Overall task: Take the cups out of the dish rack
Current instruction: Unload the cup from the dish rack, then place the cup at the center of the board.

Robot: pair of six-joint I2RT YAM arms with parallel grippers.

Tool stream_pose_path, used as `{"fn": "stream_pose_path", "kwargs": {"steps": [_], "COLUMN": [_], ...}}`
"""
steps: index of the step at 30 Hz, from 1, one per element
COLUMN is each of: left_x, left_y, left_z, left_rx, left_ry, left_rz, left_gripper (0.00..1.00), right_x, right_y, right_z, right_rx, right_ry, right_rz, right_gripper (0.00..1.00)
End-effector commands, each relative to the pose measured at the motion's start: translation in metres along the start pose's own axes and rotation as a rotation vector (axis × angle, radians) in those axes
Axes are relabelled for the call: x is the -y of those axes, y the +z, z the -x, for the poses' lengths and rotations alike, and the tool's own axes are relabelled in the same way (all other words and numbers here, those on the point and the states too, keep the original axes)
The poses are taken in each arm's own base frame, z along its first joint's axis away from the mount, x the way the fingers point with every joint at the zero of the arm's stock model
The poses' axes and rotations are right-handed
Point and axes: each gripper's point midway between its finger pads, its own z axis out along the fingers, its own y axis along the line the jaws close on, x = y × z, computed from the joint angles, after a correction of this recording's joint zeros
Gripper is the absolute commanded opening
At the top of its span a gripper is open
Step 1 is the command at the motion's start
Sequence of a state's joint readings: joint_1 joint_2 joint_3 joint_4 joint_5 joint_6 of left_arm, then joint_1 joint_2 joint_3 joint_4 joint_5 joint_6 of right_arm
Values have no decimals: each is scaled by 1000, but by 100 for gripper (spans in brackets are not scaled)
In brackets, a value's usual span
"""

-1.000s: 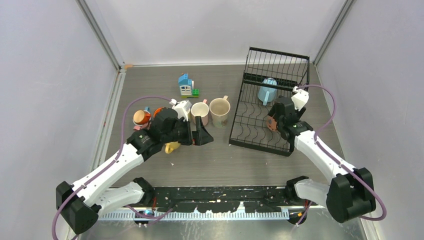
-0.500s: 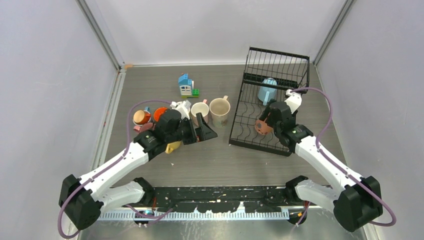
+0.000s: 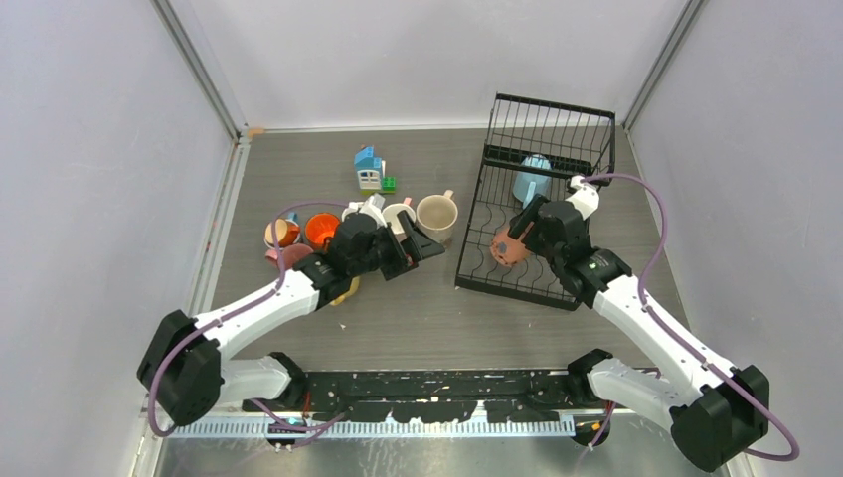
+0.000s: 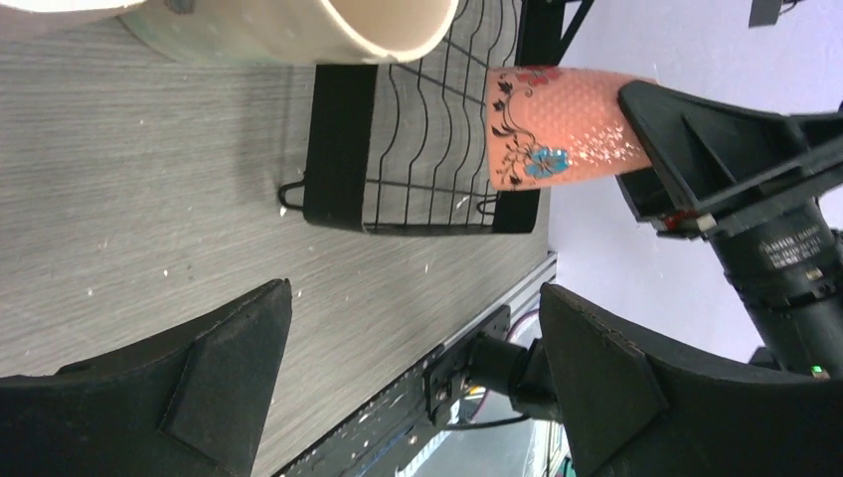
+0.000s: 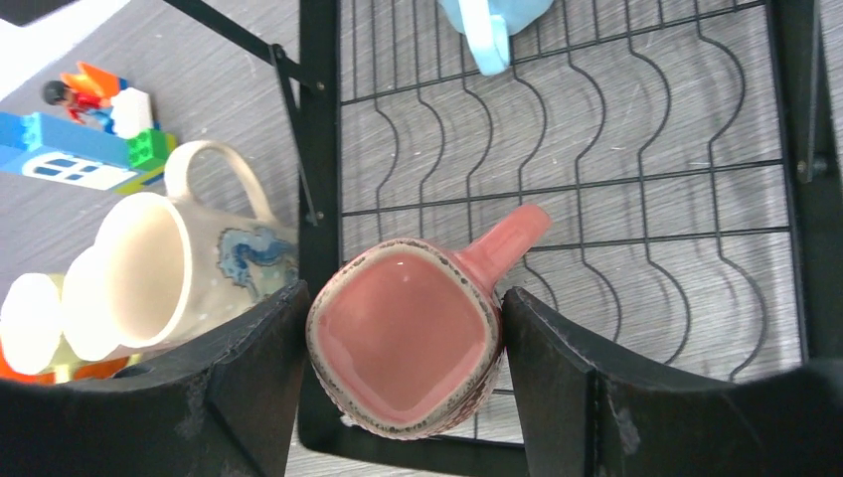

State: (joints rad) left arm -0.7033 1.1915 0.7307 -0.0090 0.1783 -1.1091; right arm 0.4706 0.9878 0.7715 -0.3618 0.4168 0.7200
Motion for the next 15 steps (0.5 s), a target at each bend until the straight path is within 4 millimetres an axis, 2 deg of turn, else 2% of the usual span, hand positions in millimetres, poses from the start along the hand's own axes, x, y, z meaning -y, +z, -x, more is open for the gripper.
{"fn": "stream_pose_path", "kwargs": {"steps": [1, 9, 15], "left_x": [28, 50, 79], "left_y": [13, 33, 30], "left_z": [21, 28, 41], "left_rx": [98, 112, 137], "left_ry": [-53, -118, -182], "left_rz": [-98, -179, -275], "left_gripper": [95, 93, 91], "right_x": [-49, -84, -110], "right_y": [-25, -49, -60], "right_z": [46, 59, 62], "right_rx": [77, 20, -33], "right_ry": [143, 224, 297], "right_rz": [170, 305, 407], "right_gripper": [12, 11, 11]}}
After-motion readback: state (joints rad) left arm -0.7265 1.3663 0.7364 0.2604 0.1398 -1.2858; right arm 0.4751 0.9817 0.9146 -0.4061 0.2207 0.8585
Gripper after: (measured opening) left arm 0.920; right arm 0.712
